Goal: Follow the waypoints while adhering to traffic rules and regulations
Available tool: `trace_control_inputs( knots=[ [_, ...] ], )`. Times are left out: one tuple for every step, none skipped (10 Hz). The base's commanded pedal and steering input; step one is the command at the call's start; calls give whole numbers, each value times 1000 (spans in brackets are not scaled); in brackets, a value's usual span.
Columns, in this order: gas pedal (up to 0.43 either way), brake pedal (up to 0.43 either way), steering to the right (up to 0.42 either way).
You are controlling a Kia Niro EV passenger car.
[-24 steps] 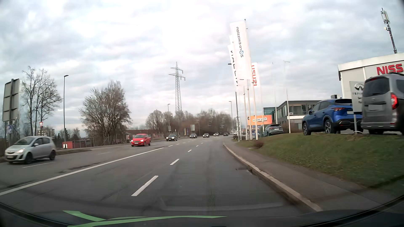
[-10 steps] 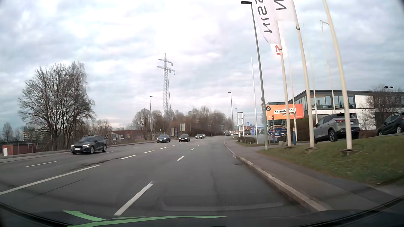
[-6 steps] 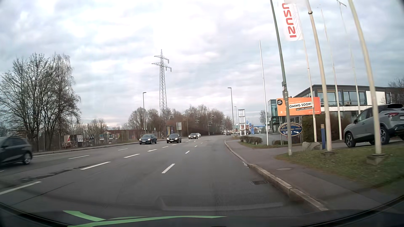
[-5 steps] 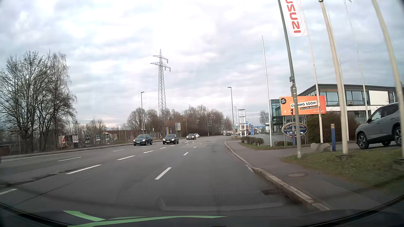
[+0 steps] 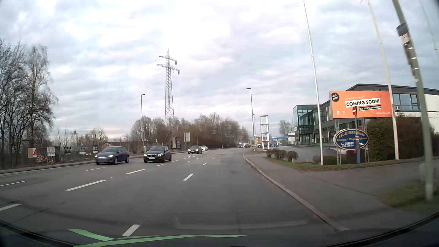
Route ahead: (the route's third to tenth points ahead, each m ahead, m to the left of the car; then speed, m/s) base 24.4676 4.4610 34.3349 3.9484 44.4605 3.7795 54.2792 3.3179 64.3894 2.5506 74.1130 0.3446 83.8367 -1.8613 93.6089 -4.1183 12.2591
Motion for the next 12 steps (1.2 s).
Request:
trace_control_inputs(
  knots=[
    [79, 0, 11],
    [79, 0, 11],
    [79, 0, 10],
    [79, 0, 9],
    [79, 0, 8],
    [79, 0, 8],
    [79, 0, 7],
    [79, 0, 7],
    [79, 0, 5],
    [79, 0, 6],
    [79, 0, 5],
    [79, 0, 5]
  ],
)
